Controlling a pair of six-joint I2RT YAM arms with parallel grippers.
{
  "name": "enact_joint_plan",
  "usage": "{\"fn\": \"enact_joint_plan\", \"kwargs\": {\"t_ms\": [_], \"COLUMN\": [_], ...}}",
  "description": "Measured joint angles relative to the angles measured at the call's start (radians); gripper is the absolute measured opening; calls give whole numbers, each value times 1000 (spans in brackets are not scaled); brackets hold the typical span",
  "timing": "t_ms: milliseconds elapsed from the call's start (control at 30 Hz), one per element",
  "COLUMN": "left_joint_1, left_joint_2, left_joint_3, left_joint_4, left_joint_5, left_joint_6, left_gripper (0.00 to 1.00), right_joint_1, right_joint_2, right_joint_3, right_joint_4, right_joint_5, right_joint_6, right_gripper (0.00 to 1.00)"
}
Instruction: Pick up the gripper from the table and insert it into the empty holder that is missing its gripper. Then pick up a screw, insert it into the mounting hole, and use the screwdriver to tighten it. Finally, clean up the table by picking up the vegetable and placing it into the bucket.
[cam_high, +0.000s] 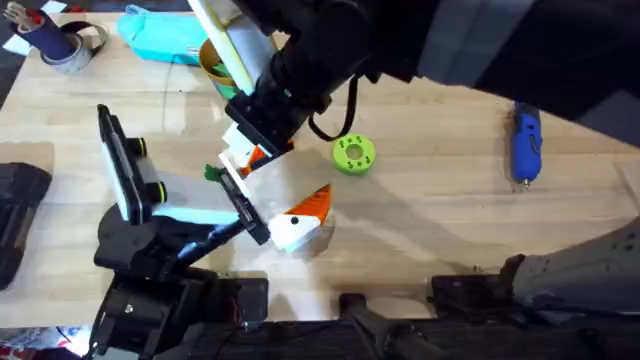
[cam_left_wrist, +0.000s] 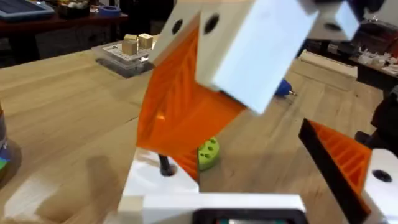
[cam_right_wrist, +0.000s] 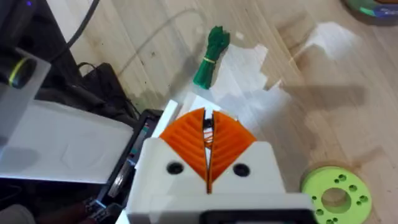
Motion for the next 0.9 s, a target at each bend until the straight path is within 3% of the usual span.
{"fn": "enact_joint_plan", "kwargs": {"t_ms": [800,900], "left_joint_1": [0,0], "left_joint_2": [0,0], "left_joint_3": [0,0], "left_joint_4": [0,0], "left_joint_5": [0,0], "left_joint_6": [0,0], "left_gripper": [986,986], "right_joint_1": [3,4], "right_joint_2": [13,13], "right_joint_3": [0,0], "right_joint_4": [-8,-9], "right_joint_5": [-28,-26], "right_joint_6": [-12,-13], "right_gripper": [6,92]}}
